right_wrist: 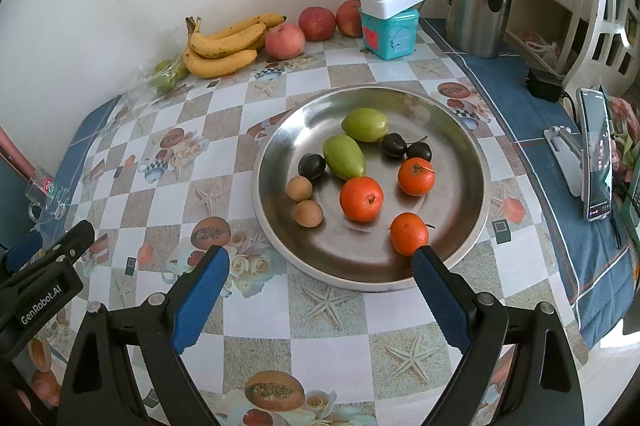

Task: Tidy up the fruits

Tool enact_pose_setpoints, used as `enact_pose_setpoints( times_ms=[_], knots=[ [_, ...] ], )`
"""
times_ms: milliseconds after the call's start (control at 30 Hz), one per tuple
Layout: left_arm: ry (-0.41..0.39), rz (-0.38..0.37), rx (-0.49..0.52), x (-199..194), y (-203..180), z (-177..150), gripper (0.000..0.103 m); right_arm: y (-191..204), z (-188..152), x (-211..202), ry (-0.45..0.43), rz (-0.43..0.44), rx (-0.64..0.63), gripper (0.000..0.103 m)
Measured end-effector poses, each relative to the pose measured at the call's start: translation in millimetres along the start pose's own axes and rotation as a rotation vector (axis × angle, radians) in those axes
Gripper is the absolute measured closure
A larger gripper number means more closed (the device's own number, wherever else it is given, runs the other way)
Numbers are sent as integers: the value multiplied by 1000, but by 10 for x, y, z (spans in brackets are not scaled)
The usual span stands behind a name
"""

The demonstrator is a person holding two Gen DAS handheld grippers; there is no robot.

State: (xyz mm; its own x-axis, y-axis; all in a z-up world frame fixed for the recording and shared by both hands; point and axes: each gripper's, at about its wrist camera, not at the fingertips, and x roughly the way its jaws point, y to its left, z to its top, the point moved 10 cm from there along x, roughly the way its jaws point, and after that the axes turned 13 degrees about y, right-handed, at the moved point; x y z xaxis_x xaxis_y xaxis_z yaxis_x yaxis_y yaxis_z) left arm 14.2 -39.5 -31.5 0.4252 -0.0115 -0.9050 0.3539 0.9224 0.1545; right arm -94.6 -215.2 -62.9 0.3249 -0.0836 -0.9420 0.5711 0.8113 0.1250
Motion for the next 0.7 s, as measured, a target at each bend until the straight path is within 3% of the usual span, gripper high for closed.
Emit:
enact_pose_setpoints(
  times_ms=[700],
  knots=[
    [1,1,0,4,-5,0,12,9,-11,23,3,-3,-7,10]
  ],
)
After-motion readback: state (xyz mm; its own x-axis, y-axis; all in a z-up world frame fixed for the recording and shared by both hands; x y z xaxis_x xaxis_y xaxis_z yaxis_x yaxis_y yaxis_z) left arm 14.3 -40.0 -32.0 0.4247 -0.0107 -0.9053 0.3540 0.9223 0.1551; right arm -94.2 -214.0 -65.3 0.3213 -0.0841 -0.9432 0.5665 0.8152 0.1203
